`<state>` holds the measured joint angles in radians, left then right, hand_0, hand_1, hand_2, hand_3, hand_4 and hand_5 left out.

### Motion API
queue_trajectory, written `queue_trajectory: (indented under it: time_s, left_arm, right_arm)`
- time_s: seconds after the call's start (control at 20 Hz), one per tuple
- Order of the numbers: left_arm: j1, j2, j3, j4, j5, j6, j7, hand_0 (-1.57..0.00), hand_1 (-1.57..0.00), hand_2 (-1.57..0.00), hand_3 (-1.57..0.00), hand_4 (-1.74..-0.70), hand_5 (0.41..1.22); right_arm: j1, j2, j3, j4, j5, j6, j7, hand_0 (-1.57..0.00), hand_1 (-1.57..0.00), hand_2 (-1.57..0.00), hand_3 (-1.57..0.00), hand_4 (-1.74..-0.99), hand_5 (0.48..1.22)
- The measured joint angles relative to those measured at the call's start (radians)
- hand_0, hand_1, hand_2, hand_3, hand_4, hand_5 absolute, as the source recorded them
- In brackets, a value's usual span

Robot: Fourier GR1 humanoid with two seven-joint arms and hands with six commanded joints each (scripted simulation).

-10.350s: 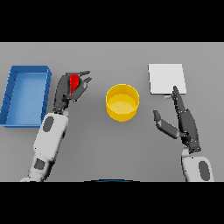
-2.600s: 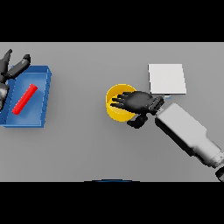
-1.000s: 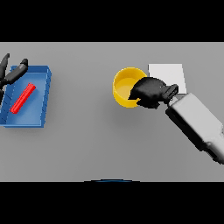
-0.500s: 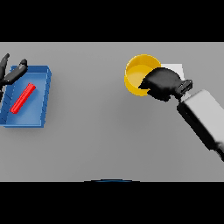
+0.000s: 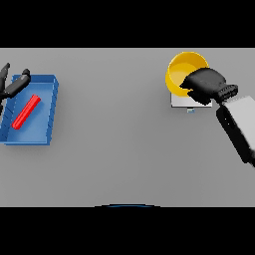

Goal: Pick up the red beaker and tilt it to pour out 1 green nut into yellow bowl. Pick up the yellow bowl and place it on the metallic measuring scale.

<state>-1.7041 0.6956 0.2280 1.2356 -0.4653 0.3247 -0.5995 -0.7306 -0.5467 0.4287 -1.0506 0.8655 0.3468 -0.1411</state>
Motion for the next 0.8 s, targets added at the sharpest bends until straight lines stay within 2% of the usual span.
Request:
queue_trajectory:
  time_s: [0.1, 0.35, 0.45, 0.6, 0.7, 0.75, 0.8]
  left_arm:
    - [0.006, 0.011, -0.007, 0.004, -0.003, 0.001, -0.008, 0.0, 0.0, 0.0, 0.0, -0.72, 0.717]
    - [0.015, -0.009, 0.003, -0.014, 0.0, 0.0, 0.006, 0.0, 0.0, 0.0, 0.0, -0.72, 0.71]
    - [0.01, -0.01, 0.0, -0.019, -0.002, -0.002, 0.012, 0.0, 0.0, 0.0, 0.0, -0.73, 0.714]
    - [0.013, -0.006, 0.004, -0.001, -0.001, 0.004, -0.001, 0.0, 0.0, 0.0, 0.0, -0.73, 0.712]
    - [0.01, -0.008, 0.004, -0.008, 0.004, 0.008, 0.01, 0.0, 0.0, 0.0, 0.0, -0.73, 0.715]
    - [0.011, -0.006, 0.0, -0.006, 0.001, 0.005, 0.01, 0.0, 0.0, 0.0, 0.0, -0.73, 0.717]
    - [-0.003, -0.003, -0.002, -0.004, 0.001, 0.003, 0.019, 0.0, 0.0, 0.0, 0.0, -0.73, 0.72]
  right_arm:
    - [-0.004, 0.001, -0.01, 0.061, 0.0, -0.03, -0.026, -1.57, -1.57, -1.47, -1.24, -1.741, 1.221]
    - [-0.041, 0.042, -0.034, 0.221, 0.0, -0.075, -0.037, -1.57, -1.57, -1.42, -1.35, -1.741, 1.221]
    - [-0.05, 0.048, -0.041, 0.25, -0.009, -0.068, -0.061, -1.55, -1.57, -1.39, -1.41, -1.741, 1.221]
    - [-0.058, 0.066, -0.052, 0.282, -0.014, -0.053, -0.037, -1.42, -1.57, -1.36, -1.49, -1.741, 1.221]
    - [-0.061, 0.073, -0.055, 0.286, -0.015, -0.05, -0.031, -1.4, -1.57, -1.39, -1.36, -1.741, 1.221]
    - [-0.059, 0.068, -0.056, 0.287, -0.016, -0.045, -0.046, -1.33, -1.46, -1.42, -1.2, -1.741, 1.221]
    - [-0.061, 0.061, -0.062, 0.286, -0.02, -0.033, -0.047, -1.13, -1.32, -1.33, -1.06, -1.701, 1.221]
